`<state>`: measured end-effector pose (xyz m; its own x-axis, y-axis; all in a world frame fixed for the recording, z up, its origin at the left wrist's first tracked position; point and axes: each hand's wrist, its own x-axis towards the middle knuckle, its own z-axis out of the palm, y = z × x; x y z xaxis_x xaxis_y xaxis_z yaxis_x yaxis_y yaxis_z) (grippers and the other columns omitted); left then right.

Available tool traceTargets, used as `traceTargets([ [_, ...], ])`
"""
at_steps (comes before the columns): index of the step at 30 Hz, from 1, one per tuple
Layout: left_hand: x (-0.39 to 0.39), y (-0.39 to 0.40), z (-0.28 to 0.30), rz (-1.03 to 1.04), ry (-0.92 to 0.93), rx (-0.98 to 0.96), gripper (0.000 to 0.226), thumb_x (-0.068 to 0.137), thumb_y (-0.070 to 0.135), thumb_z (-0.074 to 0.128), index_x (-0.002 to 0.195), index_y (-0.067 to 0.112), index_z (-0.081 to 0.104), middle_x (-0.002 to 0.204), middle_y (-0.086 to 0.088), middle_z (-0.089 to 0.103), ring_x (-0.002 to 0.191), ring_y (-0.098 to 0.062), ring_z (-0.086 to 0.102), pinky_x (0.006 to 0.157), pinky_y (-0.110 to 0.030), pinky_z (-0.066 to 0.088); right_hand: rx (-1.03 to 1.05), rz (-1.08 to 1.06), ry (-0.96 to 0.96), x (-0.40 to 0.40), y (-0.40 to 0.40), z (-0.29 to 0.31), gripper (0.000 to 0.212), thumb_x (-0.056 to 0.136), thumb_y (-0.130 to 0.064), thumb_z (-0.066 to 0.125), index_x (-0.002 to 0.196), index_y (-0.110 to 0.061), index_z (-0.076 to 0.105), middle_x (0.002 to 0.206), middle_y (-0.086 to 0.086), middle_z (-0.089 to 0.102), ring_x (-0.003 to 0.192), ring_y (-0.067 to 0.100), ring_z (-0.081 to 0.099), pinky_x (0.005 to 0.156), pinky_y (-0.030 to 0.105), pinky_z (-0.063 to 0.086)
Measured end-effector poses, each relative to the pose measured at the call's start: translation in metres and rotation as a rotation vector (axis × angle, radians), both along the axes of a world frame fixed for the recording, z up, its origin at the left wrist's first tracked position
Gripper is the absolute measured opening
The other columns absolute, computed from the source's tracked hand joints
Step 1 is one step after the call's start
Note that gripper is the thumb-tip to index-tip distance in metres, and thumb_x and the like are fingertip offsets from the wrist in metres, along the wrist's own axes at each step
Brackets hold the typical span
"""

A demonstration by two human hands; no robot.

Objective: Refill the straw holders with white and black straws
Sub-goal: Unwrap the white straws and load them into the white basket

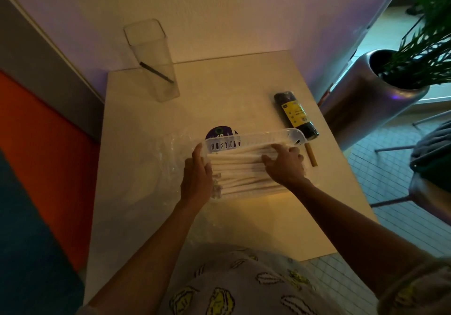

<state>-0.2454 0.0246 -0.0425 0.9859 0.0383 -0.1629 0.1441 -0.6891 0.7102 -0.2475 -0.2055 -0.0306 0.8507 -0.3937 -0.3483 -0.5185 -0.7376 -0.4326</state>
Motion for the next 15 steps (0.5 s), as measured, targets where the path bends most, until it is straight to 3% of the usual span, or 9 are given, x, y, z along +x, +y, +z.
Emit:
traceTargets([
  [3, -0.002, -0.002, 0.007, -0.138, -0.230, 0.295, 0.065, 0.092, 0.018, 0.059, 0.147, 0.030, 0.026, 0.145, -0.009, 0.032, 0.126, -0.026, 0.039, 0.094, -0.043, 0.046, 0.000, 0.168, 0.059, 0.001, -0.006, -0.001, 0.060, 0.092, -0.048, 0.059, 0.146, -0.042, 0.034, 0.149, 0.019, 0.028, 0.137, 0.043, 0.029, 0.111, 0.059, 0.032],
  [5, 0.004, -0.005, 0.007, -0.304, -0.341, 0.474, 0.064, 0.087, 0.022, 0.065, 0.143, 0.026, 0.034, 0.148, -0.007, 0.033, 0.134, -0.026, 0.031, 0.104, -0.046, 0.035, -0.017, 0.199, 0.043, 0.000, -0.009, -0.001, 0.056, 0.093, -0.042, 0.060, 0.144, -0.043, 0.037, 0.146, 0.020, 0.031, 0.136, 0.042, 0.031, 0.110, 0.058, 0.033],
  [9, 0.004, -0.010, -0.003, -0.450, -0.233, 0.598, 0.048, 0.092, 0.043, 0.051, 0.137, 0.029, 0.045, 0.154, 0.000, 0.029, 0.146, -0.020, 0.011, 0.111, -0.048, 0.006, 0.004, 0.176, 0.009, -0.001, -0.009, 0.001, 0.046, 0.092, -0.029, 0.062, 0.135, -0.037, 0.049, 0.142, 0.018, 0.033, 0.132, 0.041, 0.036, 0.107, 0.058, 0.038],
  [15, 0.001, -0.013, -0.005, -0.414, -0.251, 0.634, 0.042, 0.092, 0.048, 0.046, 0.130, 0.030, 0.052, 0.123, 0.007, 0.057, 0.122, -0.016, 0.046, 0.111, -0.047, 0.015, 0.063, 0.017, -0.059, 0.008, -0.014, -0.003, 0.058, 0.088, -0.027, 0.069, 0.139, -0.022, 0.042, 0.148, 0.016, 0.029, 0.132, 0.038, 0.041, 0.102, 0.056, 0.046],
])
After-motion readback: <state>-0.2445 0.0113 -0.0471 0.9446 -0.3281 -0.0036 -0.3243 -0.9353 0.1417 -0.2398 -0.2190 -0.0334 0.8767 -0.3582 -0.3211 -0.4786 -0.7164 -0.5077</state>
